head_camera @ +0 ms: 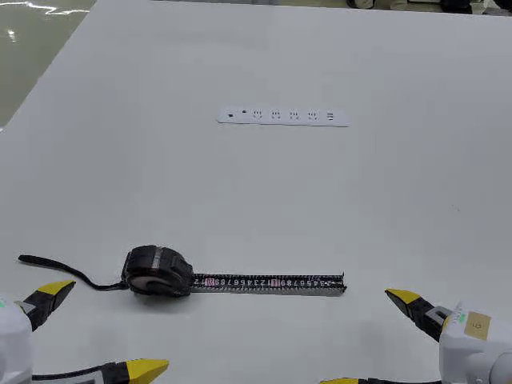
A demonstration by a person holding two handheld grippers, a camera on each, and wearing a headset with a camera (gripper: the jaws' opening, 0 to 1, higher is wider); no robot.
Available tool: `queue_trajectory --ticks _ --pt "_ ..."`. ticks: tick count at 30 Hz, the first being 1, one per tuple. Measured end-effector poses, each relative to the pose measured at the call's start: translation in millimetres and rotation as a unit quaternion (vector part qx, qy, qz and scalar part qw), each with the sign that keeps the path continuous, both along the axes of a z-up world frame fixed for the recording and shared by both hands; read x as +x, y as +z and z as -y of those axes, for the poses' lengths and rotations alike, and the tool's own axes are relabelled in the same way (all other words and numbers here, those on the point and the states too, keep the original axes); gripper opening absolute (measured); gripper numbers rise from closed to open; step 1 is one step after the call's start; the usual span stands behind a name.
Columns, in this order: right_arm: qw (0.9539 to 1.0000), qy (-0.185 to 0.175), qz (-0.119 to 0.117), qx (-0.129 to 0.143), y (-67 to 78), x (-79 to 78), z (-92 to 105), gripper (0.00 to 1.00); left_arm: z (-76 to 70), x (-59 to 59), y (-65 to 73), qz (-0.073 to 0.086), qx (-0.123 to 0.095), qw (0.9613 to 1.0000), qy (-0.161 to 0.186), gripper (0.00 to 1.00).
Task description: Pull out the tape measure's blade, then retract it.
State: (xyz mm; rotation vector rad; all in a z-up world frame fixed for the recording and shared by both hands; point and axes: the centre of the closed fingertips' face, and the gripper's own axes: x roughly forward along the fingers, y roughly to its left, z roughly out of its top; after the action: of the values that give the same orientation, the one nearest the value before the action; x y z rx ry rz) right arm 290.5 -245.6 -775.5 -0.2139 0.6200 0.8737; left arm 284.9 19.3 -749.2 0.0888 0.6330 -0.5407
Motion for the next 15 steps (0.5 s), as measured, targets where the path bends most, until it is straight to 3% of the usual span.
queue_trajectory --ticks 15 --pt "0.9995 0.030 0.013 0.001 -1.0 11.5 0.0 0.91 11.2 13.9 1.3 0.012 0.008 0.9986 0.051 1.00"
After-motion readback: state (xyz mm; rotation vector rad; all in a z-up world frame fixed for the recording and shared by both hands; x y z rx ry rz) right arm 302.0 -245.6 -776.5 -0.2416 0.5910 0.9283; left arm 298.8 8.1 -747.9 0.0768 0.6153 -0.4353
